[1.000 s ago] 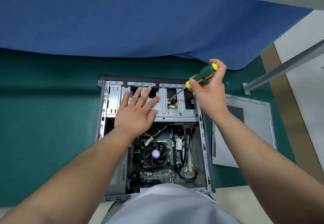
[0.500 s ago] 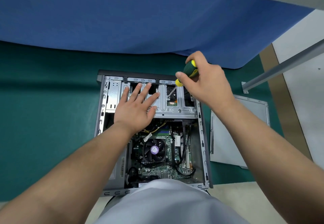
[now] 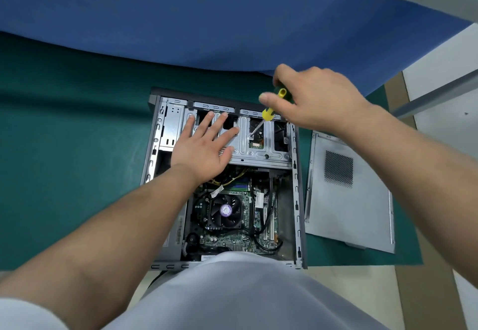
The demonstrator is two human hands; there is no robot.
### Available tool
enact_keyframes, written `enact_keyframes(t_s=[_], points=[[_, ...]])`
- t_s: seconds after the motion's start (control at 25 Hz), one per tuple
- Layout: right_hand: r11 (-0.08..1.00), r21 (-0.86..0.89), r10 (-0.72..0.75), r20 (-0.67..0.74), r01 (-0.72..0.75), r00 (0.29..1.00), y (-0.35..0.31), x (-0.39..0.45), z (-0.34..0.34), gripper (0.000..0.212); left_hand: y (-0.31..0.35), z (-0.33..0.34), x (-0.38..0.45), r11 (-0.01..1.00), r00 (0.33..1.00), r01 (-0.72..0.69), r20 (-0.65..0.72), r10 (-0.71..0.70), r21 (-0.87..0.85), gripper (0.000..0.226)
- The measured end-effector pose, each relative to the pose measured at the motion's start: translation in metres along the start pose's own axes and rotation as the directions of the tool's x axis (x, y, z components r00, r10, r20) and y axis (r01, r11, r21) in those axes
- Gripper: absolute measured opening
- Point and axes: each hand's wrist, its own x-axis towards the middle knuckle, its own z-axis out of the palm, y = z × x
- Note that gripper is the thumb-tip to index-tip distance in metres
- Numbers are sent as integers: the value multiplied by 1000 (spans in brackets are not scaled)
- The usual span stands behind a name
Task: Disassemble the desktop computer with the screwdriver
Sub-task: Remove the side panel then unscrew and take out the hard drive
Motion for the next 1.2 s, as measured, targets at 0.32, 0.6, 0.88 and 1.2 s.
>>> enact_keyframes(t_s=[0.32,0.6,0.88,1.2], points=[[996,-46,68,-45,-70,997,-5,-5,0,42,0,-2,-1,1000,1000,-3,-4,3,-6,62],[997,28,71,-9,-71,997,-8,-7,1,35,1,-3,-1,1000,1000,-5,-2,5,-15,62],[988,139,61,7,-61,998,-5,-13,3,36,0,-3,-1,1000,1000,-15,-5,15,-10,61],[960,273,55,50,-67,997,-3,-17,7,36,13,-2,-1,995,989,-98,112,94,30,107]])
